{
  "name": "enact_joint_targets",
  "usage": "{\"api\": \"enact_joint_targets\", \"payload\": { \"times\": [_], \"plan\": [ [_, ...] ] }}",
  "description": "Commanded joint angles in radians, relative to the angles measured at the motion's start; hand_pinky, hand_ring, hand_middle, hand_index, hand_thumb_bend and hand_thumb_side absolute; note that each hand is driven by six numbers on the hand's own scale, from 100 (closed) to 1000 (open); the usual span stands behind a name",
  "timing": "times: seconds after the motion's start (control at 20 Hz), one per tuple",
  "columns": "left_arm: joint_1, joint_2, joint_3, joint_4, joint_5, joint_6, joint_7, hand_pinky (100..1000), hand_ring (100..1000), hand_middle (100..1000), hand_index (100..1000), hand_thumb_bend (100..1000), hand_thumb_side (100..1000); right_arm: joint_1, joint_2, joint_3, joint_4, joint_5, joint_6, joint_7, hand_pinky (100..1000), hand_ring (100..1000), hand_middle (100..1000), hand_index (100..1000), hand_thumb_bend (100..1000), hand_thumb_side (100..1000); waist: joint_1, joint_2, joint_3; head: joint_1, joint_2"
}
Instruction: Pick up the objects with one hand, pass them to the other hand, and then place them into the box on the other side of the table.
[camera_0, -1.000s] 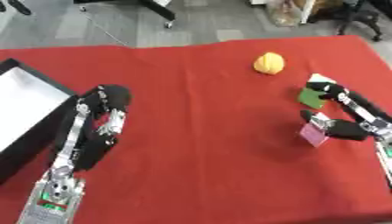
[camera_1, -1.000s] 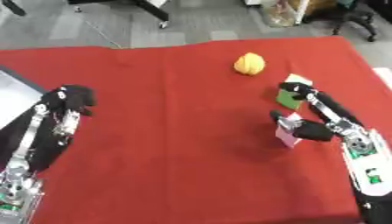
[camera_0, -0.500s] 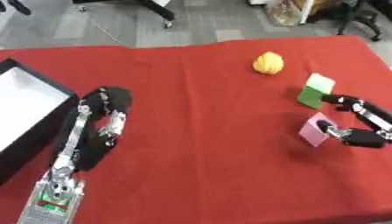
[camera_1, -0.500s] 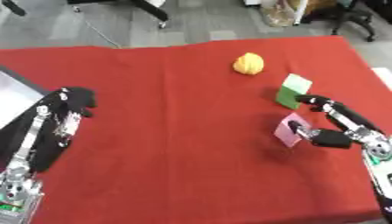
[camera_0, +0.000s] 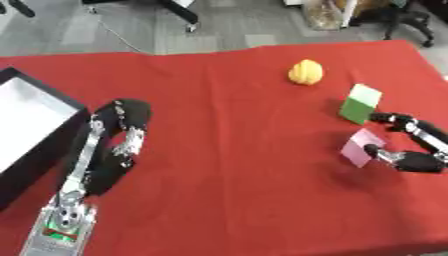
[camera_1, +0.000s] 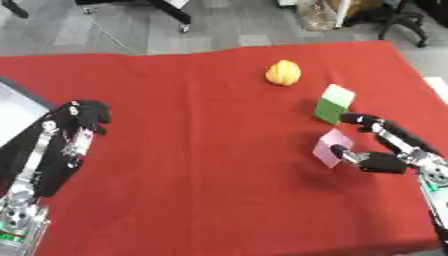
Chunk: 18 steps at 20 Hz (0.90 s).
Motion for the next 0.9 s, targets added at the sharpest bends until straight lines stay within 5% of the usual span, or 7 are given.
{"api": "enact_joint_targets", "payload": {
  "times": [0.05, 0.9],
  "plan": [
    [-0.007, 0.009, -0.002, -0.011, -0.005, -0.001, -0.003, 620, 667, 690, 669, 100, 753, -0.012, -0.035, 0.000, -0.010, 0.017, -0.007, 0.020, 901, 953, 889, 966, 398, 583, -0.013, -0.011, -0.001, 0.001, -0.002],
    [-0.005, 0.008, -0.001, -0.012, -0.005, -0.001, -0.006, 622, 669, 691, 670, 100, 758, -0.006, -0.026, -0.001, -0.005, 0.050, -0.002, 0.022, 896, 940, 863, 964, 341, 561, -0.011, -0.010, -0.003, -0.001, -0.002]
  ]
}}
